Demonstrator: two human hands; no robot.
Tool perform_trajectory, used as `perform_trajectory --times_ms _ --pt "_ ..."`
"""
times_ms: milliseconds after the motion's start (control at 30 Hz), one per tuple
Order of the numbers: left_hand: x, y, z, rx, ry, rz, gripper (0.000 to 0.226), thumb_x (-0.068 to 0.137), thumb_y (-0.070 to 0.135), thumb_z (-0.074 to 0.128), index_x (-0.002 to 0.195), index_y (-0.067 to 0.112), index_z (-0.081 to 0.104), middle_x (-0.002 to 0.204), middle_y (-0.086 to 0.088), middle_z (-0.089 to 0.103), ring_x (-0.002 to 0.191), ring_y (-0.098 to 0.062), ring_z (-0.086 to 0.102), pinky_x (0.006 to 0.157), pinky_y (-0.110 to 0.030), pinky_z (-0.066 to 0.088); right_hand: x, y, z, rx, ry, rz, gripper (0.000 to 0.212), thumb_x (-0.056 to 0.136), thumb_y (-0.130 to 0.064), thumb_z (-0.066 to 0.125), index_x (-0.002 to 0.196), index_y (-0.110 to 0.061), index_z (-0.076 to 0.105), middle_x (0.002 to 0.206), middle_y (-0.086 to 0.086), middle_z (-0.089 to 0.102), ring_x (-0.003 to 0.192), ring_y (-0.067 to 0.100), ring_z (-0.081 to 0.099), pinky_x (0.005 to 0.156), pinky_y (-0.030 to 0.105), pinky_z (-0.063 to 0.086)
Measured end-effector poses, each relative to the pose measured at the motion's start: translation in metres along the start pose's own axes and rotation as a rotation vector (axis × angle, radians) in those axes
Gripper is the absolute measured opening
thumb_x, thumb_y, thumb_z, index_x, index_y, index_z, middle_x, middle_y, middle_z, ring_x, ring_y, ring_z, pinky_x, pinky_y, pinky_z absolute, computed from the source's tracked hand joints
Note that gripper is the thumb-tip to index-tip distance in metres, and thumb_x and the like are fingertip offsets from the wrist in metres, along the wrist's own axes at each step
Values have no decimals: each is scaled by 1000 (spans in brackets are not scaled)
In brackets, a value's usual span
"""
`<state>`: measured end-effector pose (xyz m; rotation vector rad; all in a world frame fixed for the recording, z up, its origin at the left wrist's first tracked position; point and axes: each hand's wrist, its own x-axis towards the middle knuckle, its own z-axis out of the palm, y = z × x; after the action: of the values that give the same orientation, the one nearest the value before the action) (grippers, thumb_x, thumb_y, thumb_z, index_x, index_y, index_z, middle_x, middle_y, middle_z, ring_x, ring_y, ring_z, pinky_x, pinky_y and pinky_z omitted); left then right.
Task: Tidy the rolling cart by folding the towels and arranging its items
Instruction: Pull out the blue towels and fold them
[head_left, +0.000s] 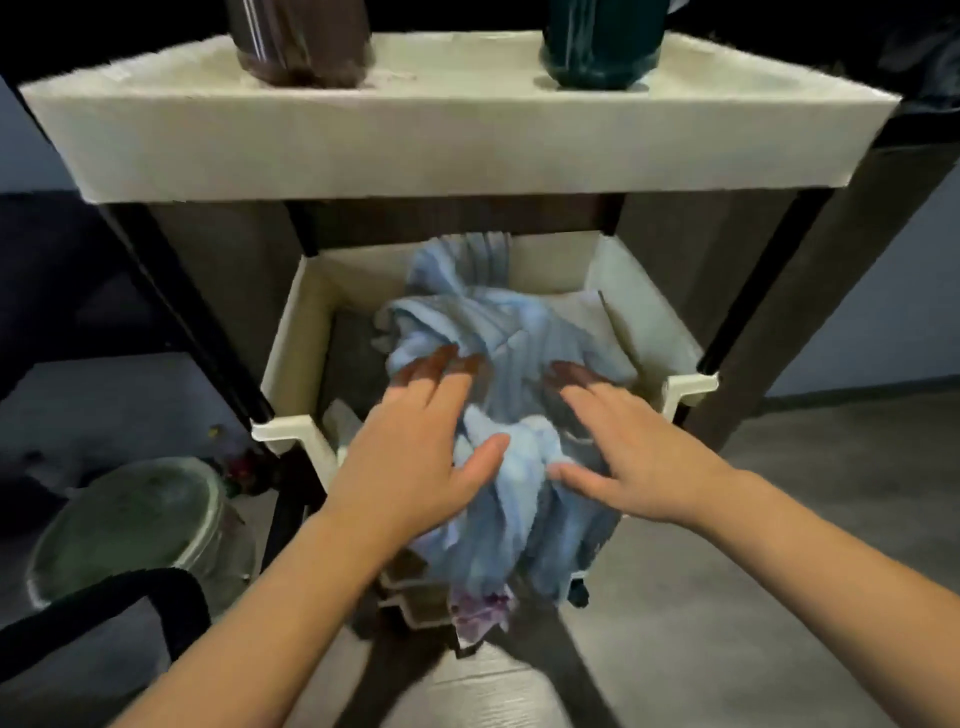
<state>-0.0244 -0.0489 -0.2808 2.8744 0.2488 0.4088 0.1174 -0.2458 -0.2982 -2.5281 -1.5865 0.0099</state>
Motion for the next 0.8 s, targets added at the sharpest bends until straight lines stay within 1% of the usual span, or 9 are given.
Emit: perform_trajectory --times_ms 100,200,267,367,467,567,667,767,800 --pt "2 -10 27 117 -62 -38 65 86 70 42 132 25 50 126 -10 59 114 -31 56 86 -36 45 8 5 23 -122 35 -129 82 84 -74 37 146 -20 33 147 -1 43 133 17 43 108 37 38" --pt "-5 -19 47 108 46 56 70 80 74 34 130 29 51 127 1 60 114 -23 58 85 -34 48 9 8 33 -191 124 -234 61 88 -67 38 130 -24 50 122 -6 57 112 14 54 96 33 45" --pt "-10 -23 53 109 108 128 69 77 75 32 128 34 52 124 7 61 111 -19 58 87 -38 50 5 10 37 -232 199 -300 42 92 -54 42 110 -21 60 105 -4 59 98 17 57 84 33 47" --pt "-16 -26 62 99 179 270 42 83 56 38 105 28 60 96 8 61 90 -21 55 77 -43 50 -6 7 44 -228 307 -303 21 90 -24 46 95 -13 63 94 1 60 89 23 58 76 37 48" --pt "-21 -24 65 -3 325 333 5 86 26 50 84 22 48 77 9 43 74 -21 44 69 -44 44 -18 -3 43 -8 385 -146 17 88 -6 47 97 -14 59 93 0 60 89 22 57 78 37 46" --pt "-30 -14 62 -119 464 354 10 88 20 53 95 15 58 81 10 42 74 -21 44 67 -40 41 -27 -16 31 145 356 -18 14 92 -8 45 98 -19 53 87 0 62 82 22 58 75 43 47" --pt "-49 -2 55 -206 448 337 18 90 36 51 98 22 58 77 9 56 72 -22 54 64 -41 46 -36 -24 14 -22 344 -59 9 93 -17 44 100 -17 49 85 1 62 80 24 58 70 42 46" --pt "-61 2 46 -347 414 214 16 93 38 56 102 28 48 62 5 54 57 -14 49 63 -38 44 -47 -31 3 -273 273 -49 31 90 -48 46 106 -21 44 79 -9 53 78 23 58 64 35 40" --pt "-61 4 42 -335 448 191 17 94 36 55 103 28 44 58 5 50 55 -16 48 61 -38 43 -47 -30 2 -325 281 -30 36 90 -51 49 109 -22 41 77 -11 48 77 25 60 62 34 39"
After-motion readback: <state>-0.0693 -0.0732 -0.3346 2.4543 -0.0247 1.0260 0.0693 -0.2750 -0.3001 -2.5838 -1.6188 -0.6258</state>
